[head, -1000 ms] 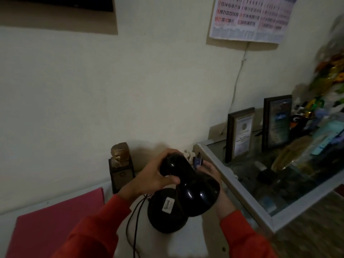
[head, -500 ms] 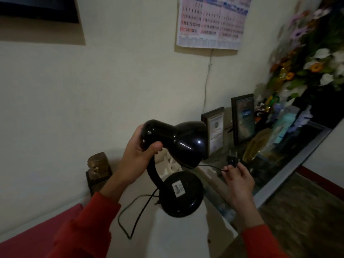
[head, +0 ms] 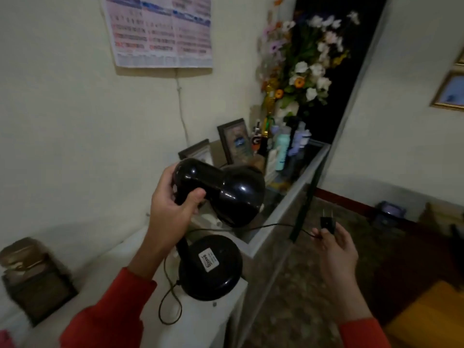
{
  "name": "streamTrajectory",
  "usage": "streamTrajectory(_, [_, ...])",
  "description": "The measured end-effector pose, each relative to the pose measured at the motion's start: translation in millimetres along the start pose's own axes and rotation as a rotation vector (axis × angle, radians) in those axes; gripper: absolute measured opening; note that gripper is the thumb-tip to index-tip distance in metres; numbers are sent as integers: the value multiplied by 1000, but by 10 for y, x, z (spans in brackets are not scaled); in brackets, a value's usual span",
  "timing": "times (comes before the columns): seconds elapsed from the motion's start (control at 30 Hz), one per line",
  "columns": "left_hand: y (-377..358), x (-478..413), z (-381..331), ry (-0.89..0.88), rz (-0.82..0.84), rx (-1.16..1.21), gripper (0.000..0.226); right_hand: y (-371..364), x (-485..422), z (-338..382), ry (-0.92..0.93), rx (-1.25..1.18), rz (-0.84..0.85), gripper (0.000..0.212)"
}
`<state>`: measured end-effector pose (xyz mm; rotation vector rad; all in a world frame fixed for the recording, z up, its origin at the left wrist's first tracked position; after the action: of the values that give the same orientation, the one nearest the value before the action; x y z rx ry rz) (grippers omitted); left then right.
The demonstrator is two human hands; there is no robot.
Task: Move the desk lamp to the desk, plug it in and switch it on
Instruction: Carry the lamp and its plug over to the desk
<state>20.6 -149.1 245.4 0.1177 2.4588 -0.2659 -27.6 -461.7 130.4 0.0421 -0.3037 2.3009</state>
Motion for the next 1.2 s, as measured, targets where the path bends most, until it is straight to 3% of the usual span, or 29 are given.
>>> streamTrajectory(0.17, [-803,216,18,31,72,110,37,940,-51,104,6,-52,-55,28])
streamTrajectory(0.3, [-1521,502,-13,47,168,118,36,1750,-14,238,-6,-187,-53,46])
streamTrajectory(0.4, [-2073,676,-79,38,217,139,33,2289,62,363,-8,-307,-41,38])
streamTrajectory(0.6, [-3094,983,-54,78,311,250,49,3245,163,620,115,-251,-149,31])
streamTrajectory(0.7, [-3619,1103,-1,111,373,311,46,3670,169,763,177,-236,-239,23])
streamTrajectory(0.83, [-4335,1262,79,129,455,377,56,4220,118,952,234,-211,-334,26])
streamTrajectory(0.97, [-5101,1395,162,154,530,438,50,4749,-38,1153,284,-175,-419,19])
streamTrajectory(1.2, [-6524,1589,321,171,649,456,58,5766,-519,1454,315,-145,-559,22])
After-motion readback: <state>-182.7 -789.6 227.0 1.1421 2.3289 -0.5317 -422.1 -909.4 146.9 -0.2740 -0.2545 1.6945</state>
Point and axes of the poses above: each hand's wrist, its own x-axis away from the middle knuckle, its own y-axis out of the back of the hand, z = x × y, the point moved 2 cm from there along -x, towards the middle knuckle, and after that the axes turned 11 degrees about x, right-handed, at the moved point
